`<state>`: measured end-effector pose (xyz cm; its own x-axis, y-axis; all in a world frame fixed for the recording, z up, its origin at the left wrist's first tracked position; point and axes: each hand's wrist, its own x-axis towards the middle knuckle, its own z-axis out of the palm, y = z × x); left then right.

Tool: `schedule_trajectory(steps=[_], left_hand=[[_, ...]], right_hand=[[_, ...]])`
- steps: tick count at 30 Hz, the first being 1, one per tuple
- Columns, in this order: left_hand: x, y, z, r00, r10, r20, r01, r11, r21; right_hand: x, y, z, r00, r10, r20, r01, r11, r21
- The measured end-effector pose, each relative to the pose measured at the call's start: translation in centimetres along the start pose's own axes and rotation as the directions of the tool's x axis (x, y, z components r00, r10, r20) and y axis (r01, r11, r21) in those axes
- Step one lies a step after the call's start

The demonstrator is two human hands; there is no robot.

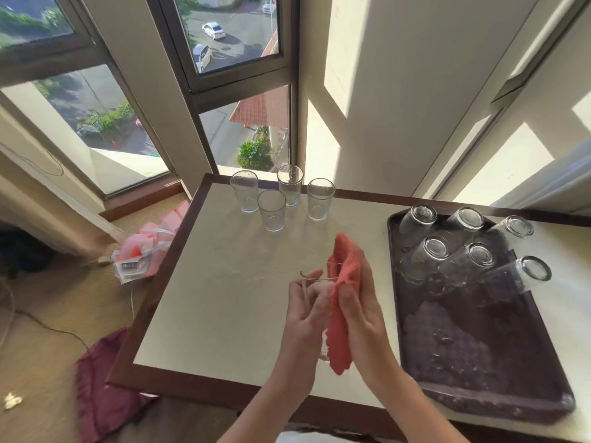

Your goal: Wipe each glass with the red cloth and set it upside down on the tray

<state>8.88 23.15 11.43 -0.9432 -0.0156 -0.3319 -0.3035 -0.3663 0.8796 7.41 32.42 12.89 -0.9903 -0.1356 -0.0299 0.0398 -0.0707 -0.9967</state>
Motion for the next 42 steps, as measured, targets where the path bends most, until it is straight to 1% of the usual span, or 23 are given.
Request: schedule_trajectory(steps=[3, 4, 8, 9, 10, 12, 14, 16, 18, 22, 24, 26, 27, 29, 31, 33, 36, 38, 39, 40, 42], left_hand=[[-0.3, 0.5, 0.7, 0.998, 0.049, -0.034, -0.049, 0.999, 0.004], [-0.2, 0.9, 0.7, 0.997, 0.059, -0.045, -0.059, 0.998, -0.006], [0.3, 1.6, 0.8, 0.996, 0.057, -0.066, -0.063, 0.994, -0.084], [0.2, 1.5, 1.0, 0.996, 0.063, -0.065, -0.068, 0.995, -0.077], [-0.1, 1.3, 1.1, 0.996, 0.071, -0.057, -0.074, 0.996, -0.056], [-0.6, 0.9, 1.4, 0.997, 0.075, -0.019, -0.075, 0.997, -0.005], [-0.8, 0.9, 1.7, 0.995, 0.095, 0.013, -0.095, 0.995, -0.003], [-0.6, 1.1, 1.7, 0.995, 0.103, 0.013, -0.103, 0.995, -0.02], [-0.2, 1.6, 1.5, 0.995, 0.102, -0.003, -0.102, 0.994, -0.025], [0.5, 1.9, 0.8, 0.995, 0.084, -0.058, -0.09, 0.99, -0.105], [0.2, 2.0, 0.8, 0.995, 0.081, -0.053, -0.086, 0.993, -0.087], [-0.3, 1.6, 0.8, 0.997, 0.077, -0.026, -0.078, 0.997, -0.028], [-0.5, 1.5, 1.1, 0.998, 0.067, -0.006, -0.067, 0.998, -0.014], [-0.7, 1.2, 1.5, 0.998, 0.063, 0.01, -0.063, 0.998, -0.01], [-0.6, 1.3, 1.8, 0.998, 0.066, -0.016, -0.066, 0.998, -0.022], [-0.3, 1.5, 1.5, 0.997, 0.068, -0.037, -0.069, 0.997, -0.026], [-0.1, 1.7, 0.8, 0.998, 0.061, -0.033, -0.062, 0.998, -0.029], [-0.3, 1.5, 0.7, 0.998, 0.047, -0.032, -0.047, 0.999, -0.023], [-0.5, 1.5, 0.9, 0.999, 0.038, -0.033, -0.039, 0.999, -0.022], [-0.7, 1.4, 1.0, 0.999, 0.037, -0.034, -0.038, 0.999, -0.019], [-1.0, 1.0, 1.2, 0.998, 0.046, -0.035, -0.046, 0.999, 0.006]], right_hand=[[0.2, -0.8, 0.2, 0.999, -0.01, -0.044, 0.013, 0.998, 0.062], [-0.2, -0.8, 0.6, 0.998, -0.027, -0.048, 0.029, 0.998, 0.059], [-2.3, 0.8, 1.5, 0.994, -0.078, -0.07, 0.07, 0.991, -0.11], [-2.2, 0.9, 1.3, 0.995, -0.078, -0.068, 0.07, 0.991, -0.112], [-2.0, 0.9, 1.1, 0.995, -0.072, -0.066, 0.066, 0.994, -0.09], [-1.2, 0.2, 0.5, 0.996, -0.047, -0.075, 0.048, 0.999, 0.007], [-0.4, -0.7, -0.1, 0.995, 0.009, -0.095, 0.002, 0.994, 0.108], [0.0, -1.2, -0.3, 0.992, 0.03, -0.126, -0.01, 0.988, 0.155], [-0.5, -1.1, 0.2, 0.989, 0.005, -0.148, 0.013, 0.992, 0.122], [-2.3, 0.1, 1.3, 0.988, -0.081, -0.13, 0.076, 0.996, -0.049], [-2.3, 0.1, 1.0, 0.991, -0.087, -0.1, 0.082, 0.995, -0.056], [-1.7, -0.8, 0.4, 0.996, -0.06, -0.073, 0.061, 0.998, 0.008], [-1.2, -1.2, 0.1, 0.996, -0.035, -0.08, 0.039, 0.998, 0.048], [-0.2, -1.2, -0.3, 0.991, 0.033, -0.13, -0.019, 0.994, 0.107], [0.2, -1.2, 0.0, 0.982, 0.076, -0.171, -0.056, 0.992, 0.116], [-0.3, -1.1, 0.8, 0.983, 0.046, -0.18, -0.032, 0.996, 0.078], [-1.7, -0.3, 1.5, 0.984, -0.04, -0.172, 0.026, 0.996, -0.082], [-1.8, -0.2, 1.6, 0.984, -0.037, -0.176, 0.016, 0.993, -0.117], [-1.6, -0.2, 1.4, 0.982, -0.011, -0.186, -0.005, 0.996, -0.085], [-1.2, -0.5, 1.2, 0.979, 0.033, -0.201, -0.037, 0.999, -0.016], [-0.3, -1.0, 0.5, 0.963, 0.172, -0.206, -0.137, 0.975, 0.175]])
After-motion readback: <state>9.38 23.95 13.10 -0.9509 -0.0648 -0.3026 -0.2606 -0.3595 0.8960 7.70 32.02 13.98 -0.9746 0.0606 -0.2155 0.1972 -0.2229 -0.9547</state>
